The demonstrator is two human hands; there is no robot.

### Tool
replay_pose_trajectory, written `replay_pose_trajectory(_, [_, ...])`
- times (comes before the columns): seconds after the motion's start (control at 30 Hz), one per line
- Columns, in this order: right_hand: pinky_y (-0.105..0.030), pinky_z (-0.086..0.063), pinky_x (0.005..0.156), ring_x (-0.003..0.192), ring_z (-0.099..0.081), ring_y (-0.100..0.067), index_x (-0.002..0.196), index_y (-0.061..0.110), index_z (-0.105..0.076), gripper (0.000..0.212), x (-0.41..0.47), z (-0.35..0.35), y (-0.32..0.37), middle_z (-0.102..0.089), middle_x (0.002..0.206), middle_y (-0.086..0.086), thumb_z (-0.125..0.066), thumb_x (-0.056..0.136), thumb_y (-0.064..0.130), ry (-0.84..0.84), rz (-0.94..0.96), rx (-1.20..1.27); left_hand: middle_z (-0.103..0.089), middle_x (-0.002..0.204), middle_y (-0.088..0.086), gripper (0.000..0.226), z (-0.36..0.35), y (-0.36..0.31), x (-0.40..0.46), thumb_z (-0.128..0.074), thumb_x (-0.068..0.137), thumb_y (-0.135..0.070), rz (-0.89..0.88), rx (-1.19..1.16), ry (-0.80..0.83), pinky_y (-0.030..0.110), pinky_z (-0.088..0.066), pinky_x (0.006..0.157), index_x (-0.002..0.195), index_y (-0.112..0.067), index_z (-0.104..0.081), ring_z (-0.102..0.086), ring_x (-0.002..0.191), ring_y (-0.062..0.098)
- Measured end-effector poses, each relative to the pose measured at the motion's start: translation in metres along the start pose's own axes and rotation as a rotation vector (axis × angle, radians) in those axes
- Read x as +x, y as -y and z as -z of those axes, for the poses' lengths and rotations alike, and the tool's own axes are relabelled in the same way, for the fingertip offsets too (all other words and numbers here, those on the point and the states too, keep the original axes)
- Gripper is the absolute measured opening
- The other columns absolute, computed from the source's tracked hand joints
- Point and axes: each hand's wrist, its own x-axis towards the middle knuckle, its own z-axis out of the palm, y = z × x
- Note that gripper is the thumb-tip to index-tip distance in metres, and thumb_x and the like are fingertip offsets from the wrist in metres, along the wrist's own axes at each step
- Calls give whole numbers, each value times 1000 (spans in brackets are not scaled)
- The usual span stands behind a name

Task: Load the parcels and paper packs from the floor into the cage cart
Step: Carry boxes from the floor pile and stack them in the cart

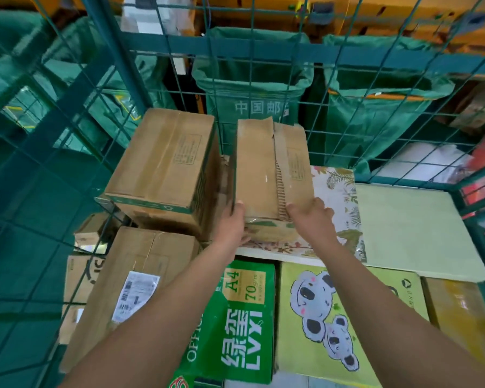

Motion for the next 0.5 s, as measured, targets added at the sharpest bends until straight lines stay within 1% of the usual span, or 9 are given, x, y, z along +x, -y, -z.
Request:
replay_pose_trajectory(0.07, [-48, -51, 97, 110, -57, -41, 154, 18, -22, 87, -3, -11, -4, -33, 138, -15, -55, 90, 67, -13, 23, 3, -63, 127, 0, 41, 13, 5, 5, -43, 105, -56, -71, 51, -39, 25, -62, 75, 138, -34, -53, -71, 99, 18])
replay_pose_trajectory(0.1, [-49, -51, 98, 113, -56, -42, 153, 20, -20, 88, -4, -15, -5, -33, 137, -15, -55, 90, 70, -26, 28, 7, -61, 128, 0, 42, 17, 6, 7, -42, 103, -60, -99, 78, -44, 25, -62, 76, 135, -35, -55, -72, 97, 17])
replay_pose_trajectory(0.2, [-49, -51, 96, 115, -54, -41, 151, 22, -21, 89, -4, -17, -5, -36, 135, -14, -55, 87, 74, -55, 68, -5, -57, 132, 3, 73, 18, 14, 16, -34, 86, -85, -146, 145, -82, 41, -61, 92, 139, -38, -55, -71, 102, 20])
replay_pose_trajectory(0.23, [-50, -51, 97, 115, -54, -40, 150, 24, -22, 89, -5, -17, -7, -37, 134, -13, -55, 86, 76, -62, 81, -15, -56, 132, 3, 79, 17, 19, 17, -32, 81, -88, -141, 147, -91, 44, -59, 96, 140, -40, -53, -69, 106, 22])
replay_pose_trajectory(0.3, [-51, -49, 98, 118, -51, -40, 150, 26, -21, 87, -3, -22, -9, -38, 134, -14, -54, 86, 76, -62, 99, -39, -52, 136, 5, 84, 21, 28, 22, -29, 77, -89, -99, 147, -93, 46, -58, 97, 143, -40, -48, -66, 111, 26])
replay_pose_trajectory(0.37, [-52, -46, 101, 123, -48, -42, 153, 28, -18, 87, 0, -30, -11, -38, 136, -15, -53, 88, 76, -28, 90, -38, -49, 142, 8, 91, 27, 35, 29, -27, 74, -90, -53, 173, -94, 48, -57, 98, 147, -38, -42, -63, 115, 30])
replay_pose_trajectory(0.43, [-53, -43, 103, 127, -44, -43, 156, 29, -13, 88, 5, -36, -6, -34, 139, -16, -52, 90, 73, 18, 72, 27, -47, 145, 8, 86, 28, 33, 35, -30, 80, -86, -63, 172, -90, 49, -56, 99, 149, -36, -39, -61, 118, 29])
replay_pose_trajectory(0.5, [-52, -45, 104, 126, -45, -42, 158, 30, -9, 88, 16, -40, 5, -32, 140, -15, -53, 92, 69, 48, 85, 107, -46, 143, 7, 79, 26, 19, 43, -37, 83, -79, -99, 153, -118, 50, -55, 101, 149, -35, -37, -59, 119, 28])
